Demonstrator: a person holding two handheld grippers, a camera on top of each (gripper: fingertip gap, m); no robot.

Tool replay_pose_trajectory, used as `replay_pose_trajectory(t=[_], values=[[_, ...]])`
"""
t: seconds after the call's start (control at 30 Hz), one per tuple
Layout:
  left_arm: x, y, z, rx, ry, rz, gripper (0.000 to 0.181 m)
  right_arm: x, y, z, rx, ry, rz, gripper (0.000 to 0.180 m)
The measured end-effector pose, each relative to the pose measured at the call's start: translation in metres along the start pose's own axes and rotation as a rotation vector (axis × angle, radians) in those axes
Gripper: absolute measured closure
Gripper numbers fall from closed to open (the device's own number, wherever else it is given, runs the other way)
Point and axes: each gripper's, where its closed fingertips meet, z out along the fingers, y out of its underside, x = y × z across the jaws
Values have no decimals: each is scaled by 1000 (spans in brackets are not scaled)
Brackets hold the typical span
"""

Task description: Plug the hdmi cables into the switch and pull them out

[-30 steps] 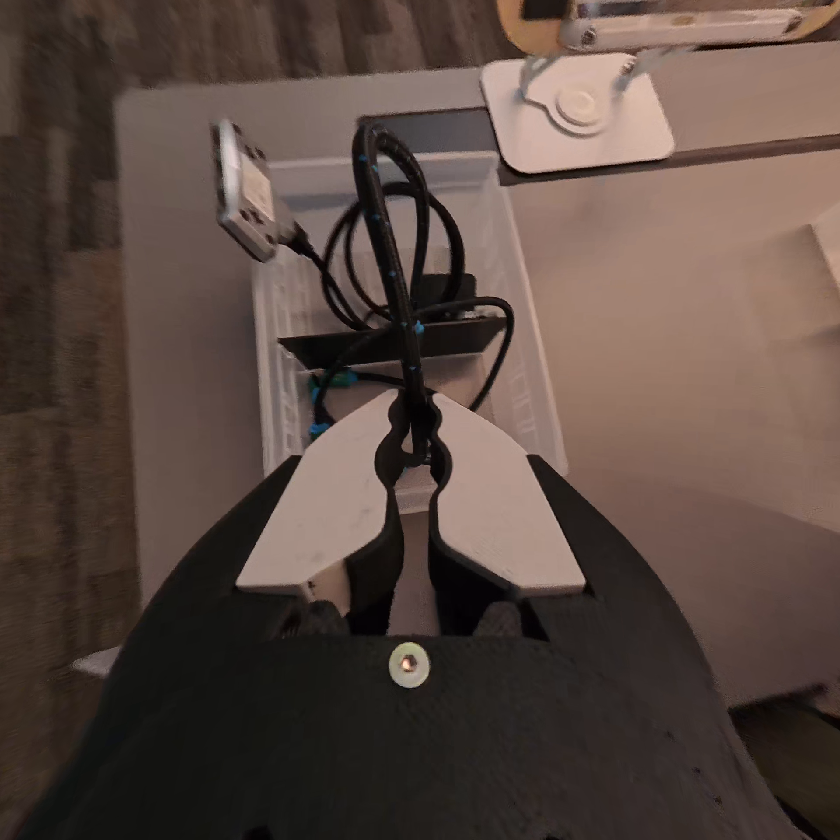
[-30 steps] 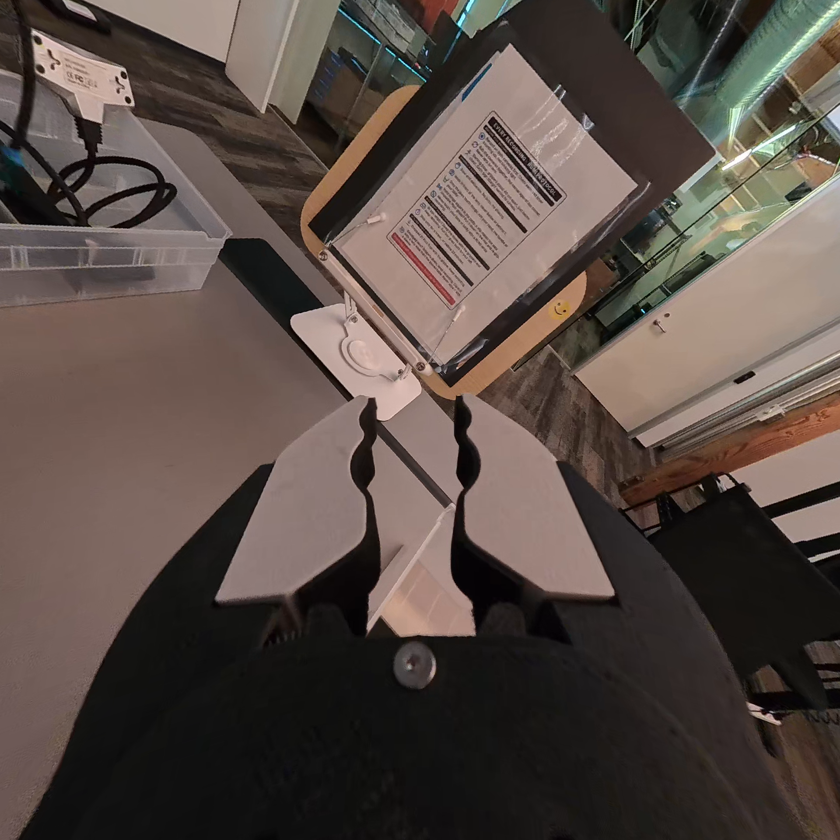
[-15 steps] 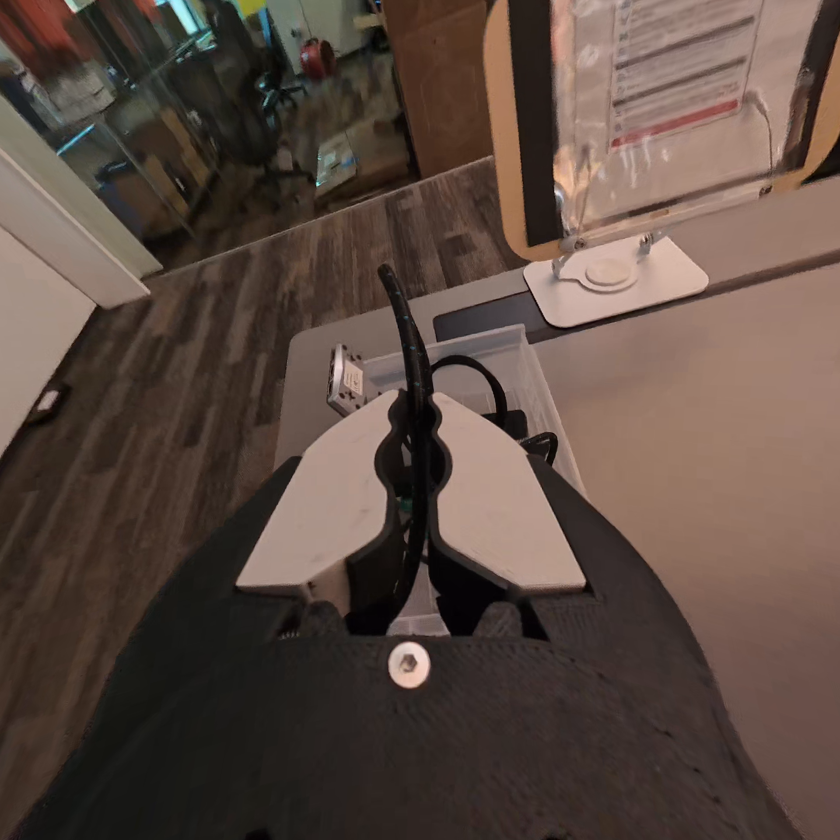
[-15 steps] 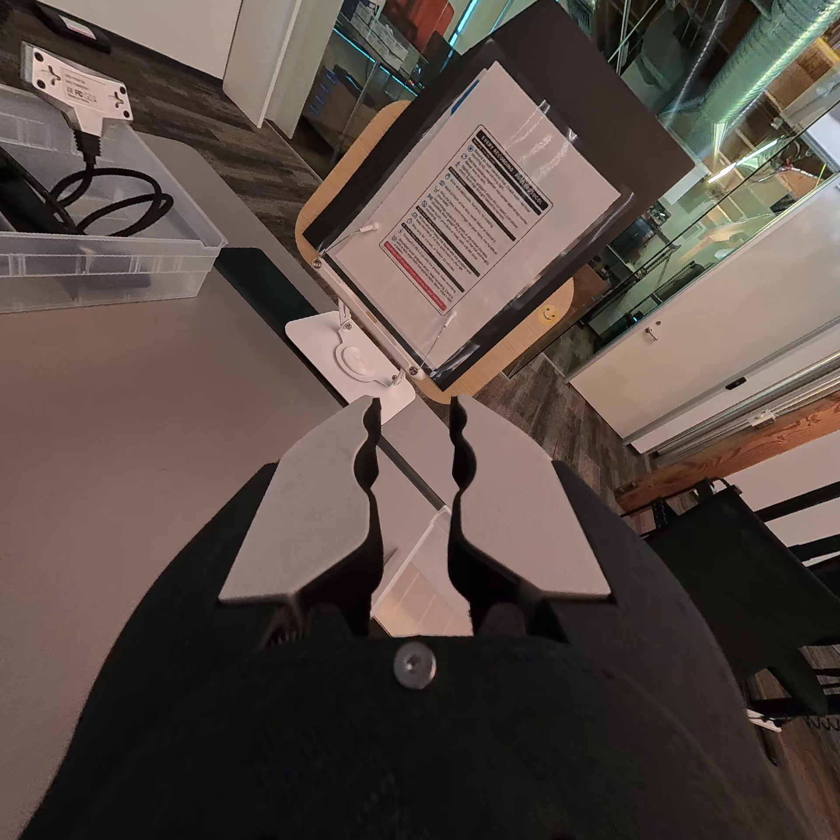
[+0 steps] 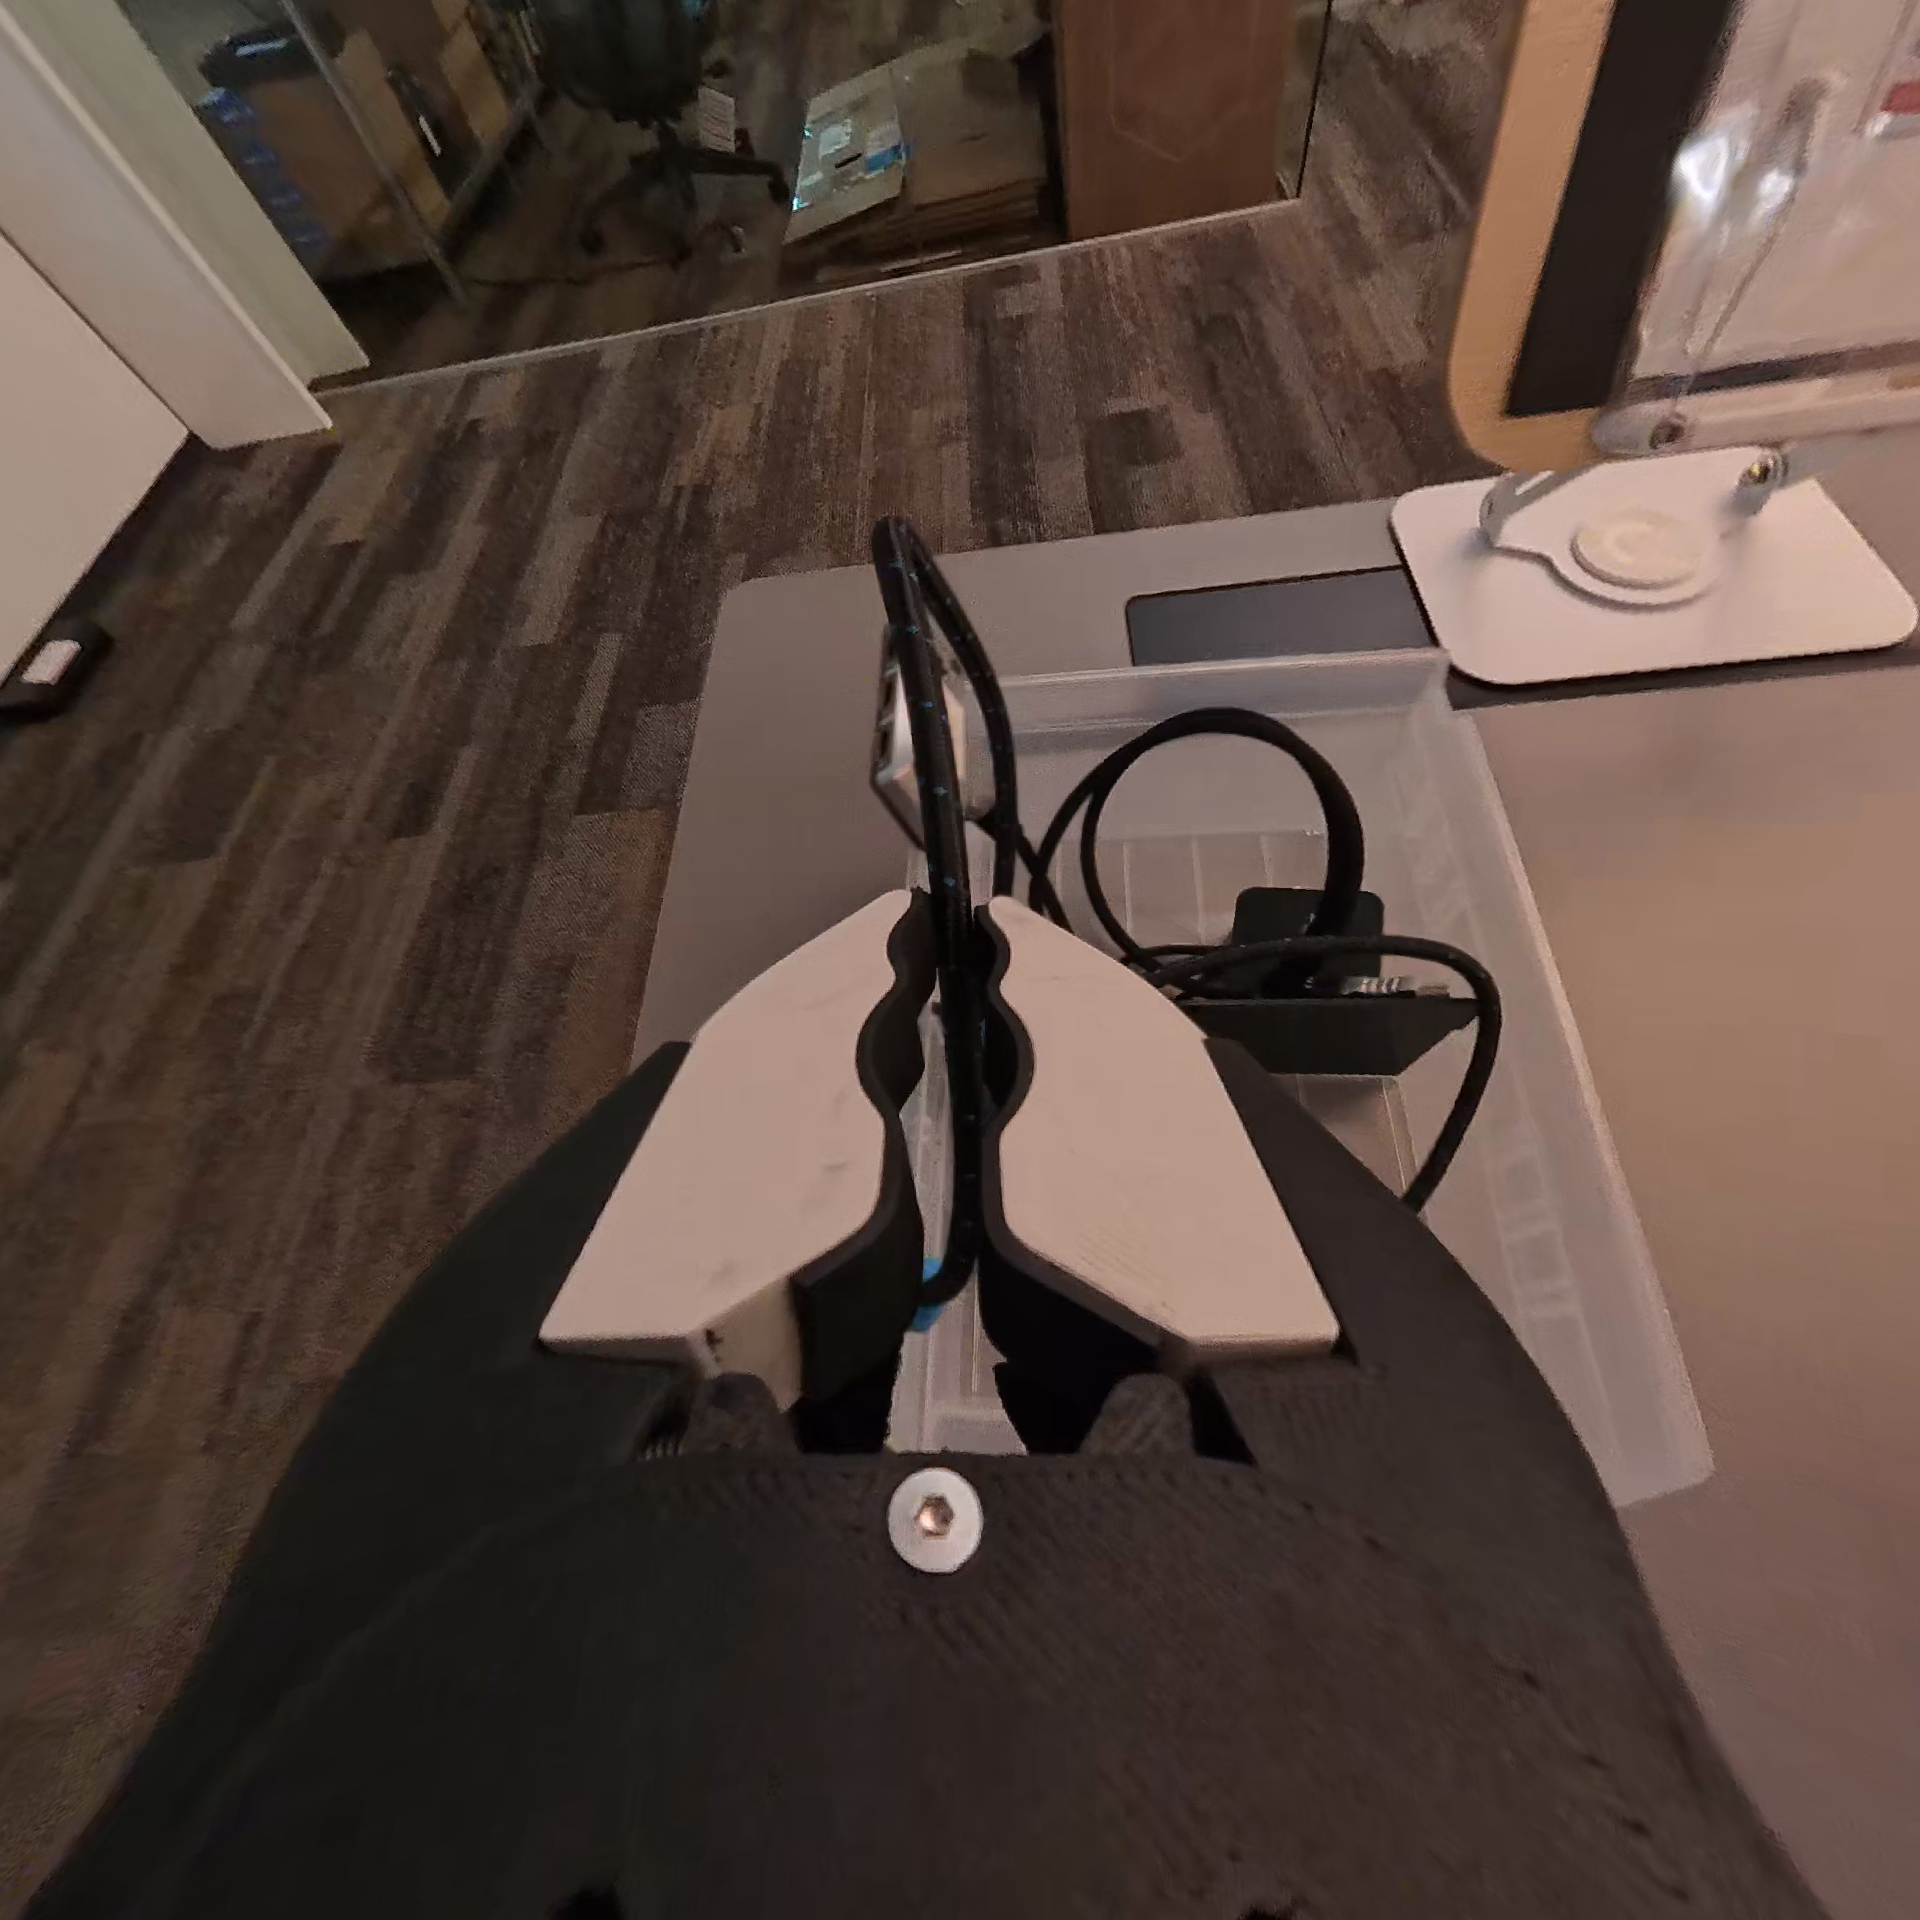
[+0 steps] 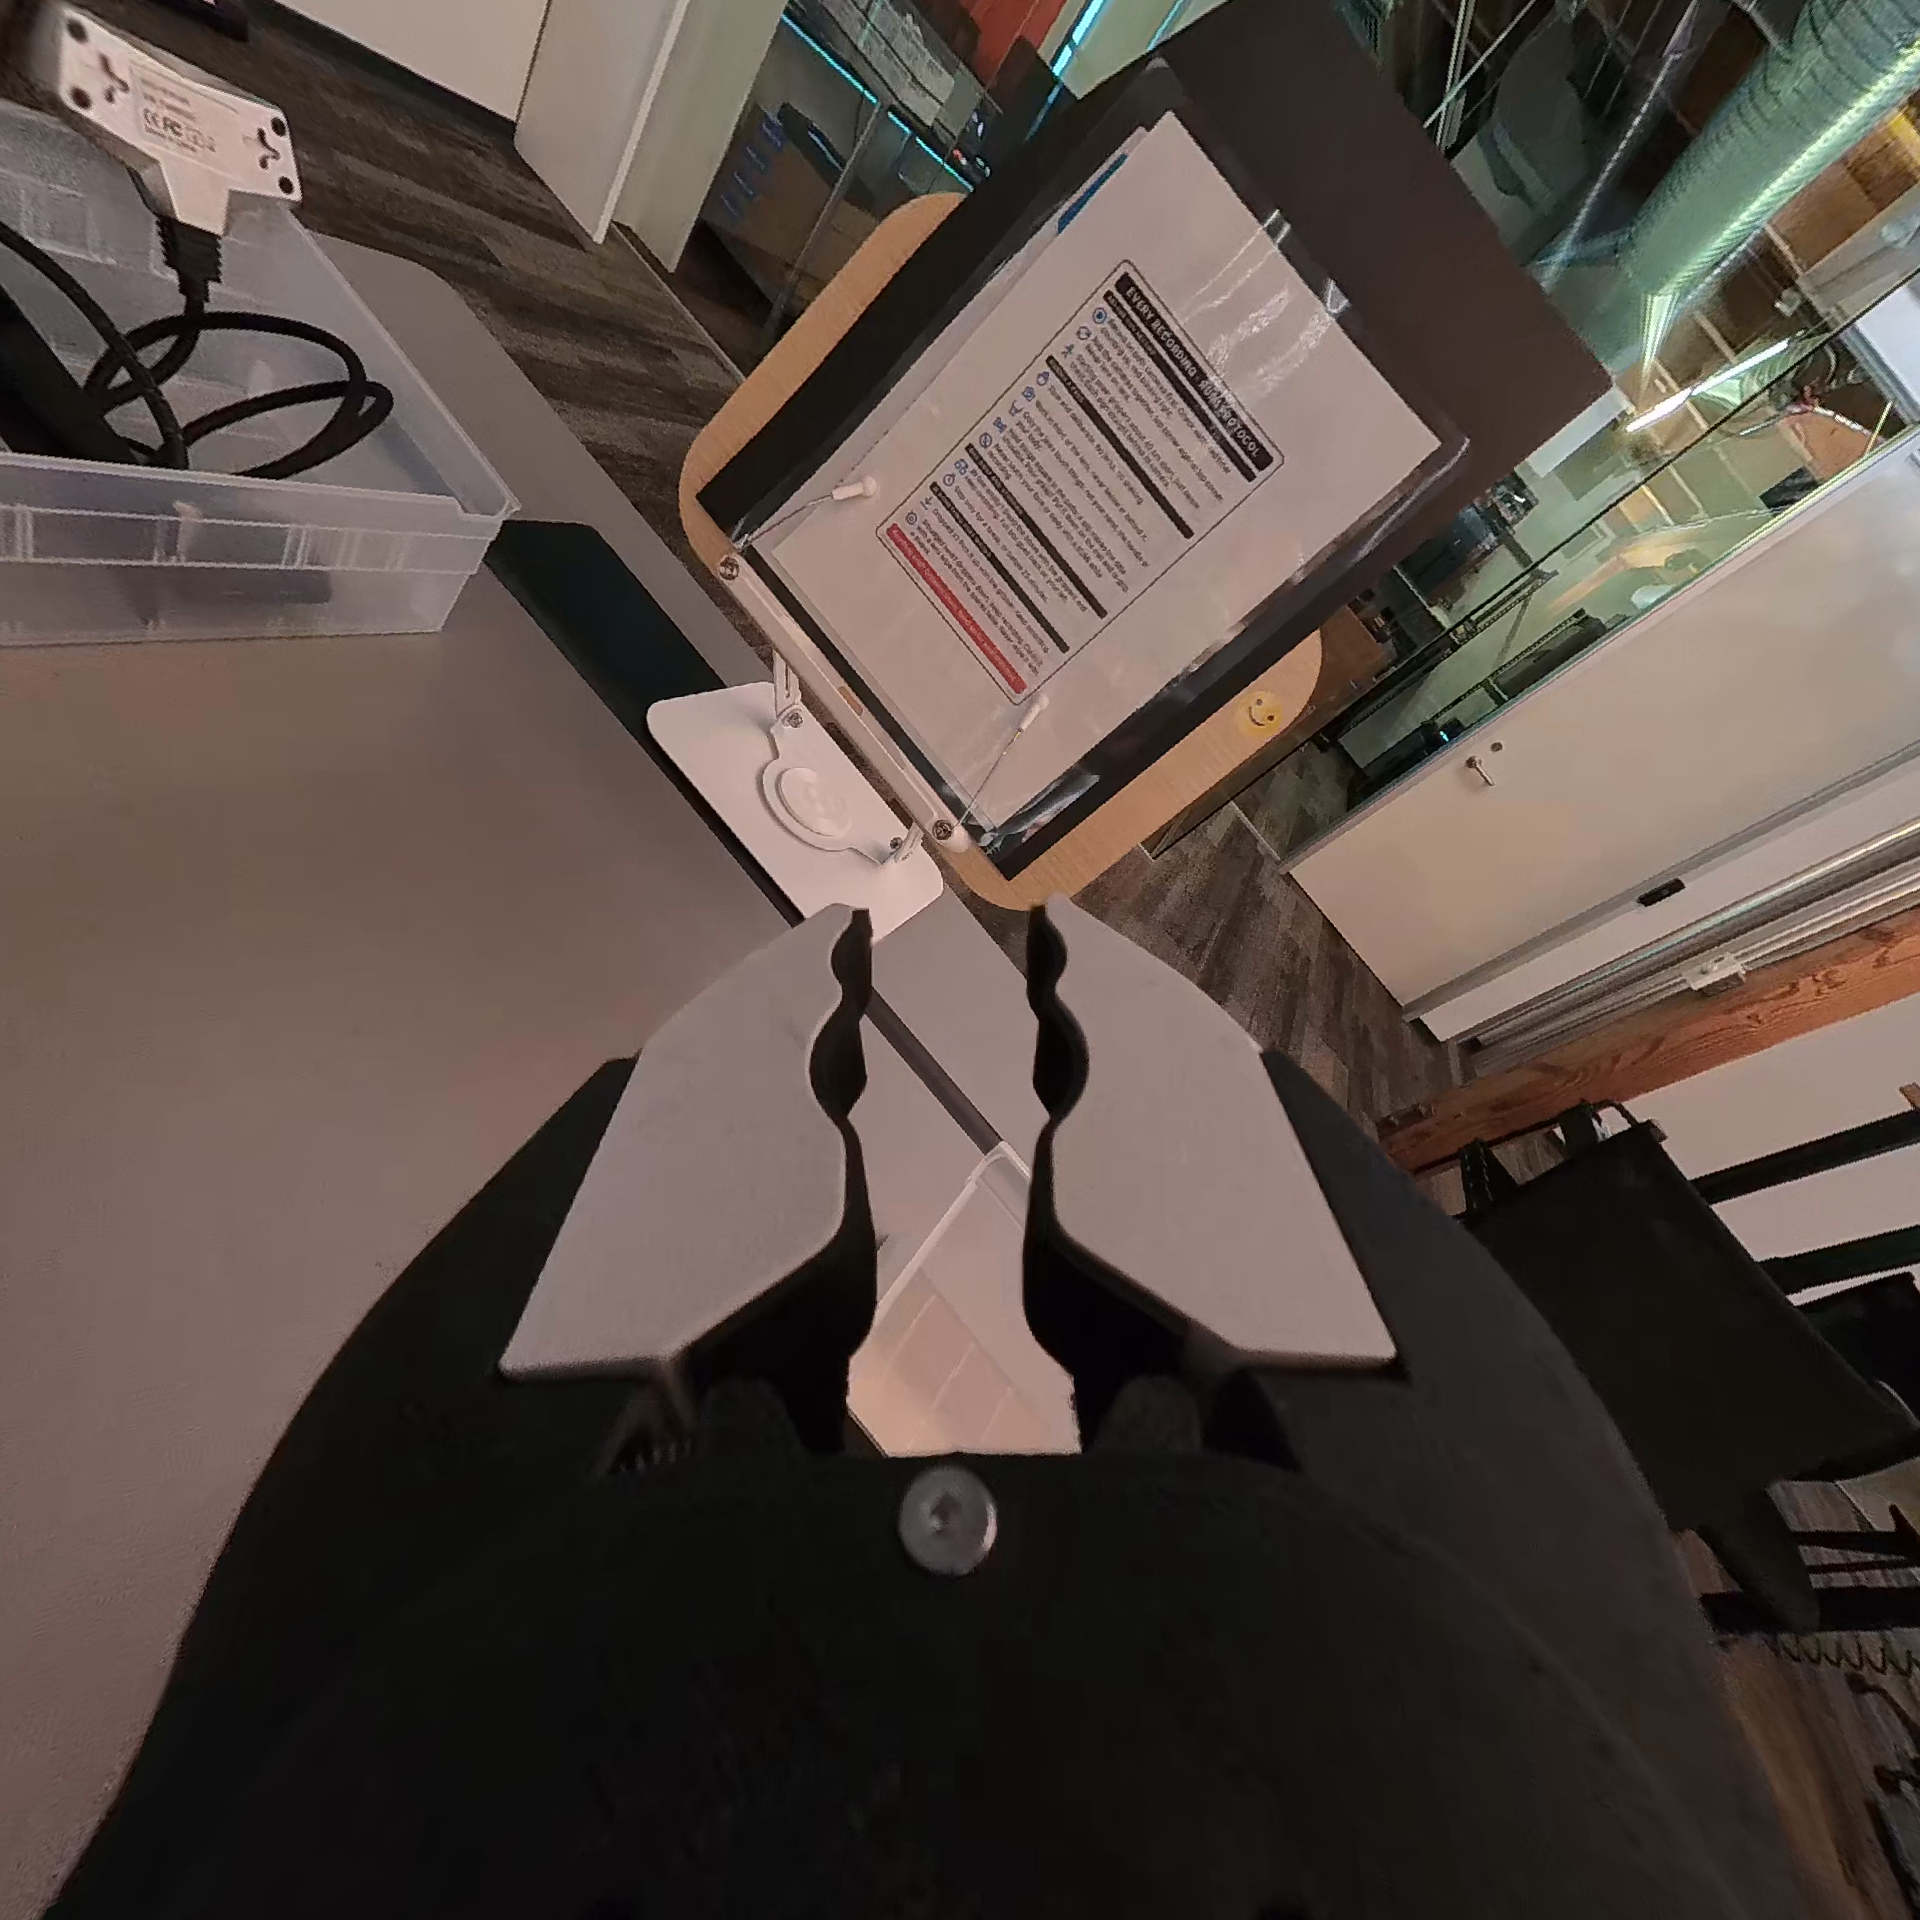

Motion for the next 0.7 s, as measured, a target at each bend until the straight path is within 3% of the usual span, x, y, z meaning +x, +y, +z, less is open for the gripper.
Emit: replay_pose_trajectory(t=[0.03,0.2,0.37,0.53,0.7], values=[[-8,3,-1,8,-5,-30,175,0,1,0,-4,5,-5,151],[-28,-6,-20,148,48,-156,175,-2,1,2,-11,4,-15,151],[-17,-42,-62,351,21,-80,175,-2,3,5,-30,16,-27,151],[79,-74,-96,427,282,95,175,3,7,5,-41,36,-20,151],[225,-73,-120,368,800,221,175,7,6,0,-35,44,-14,151]])
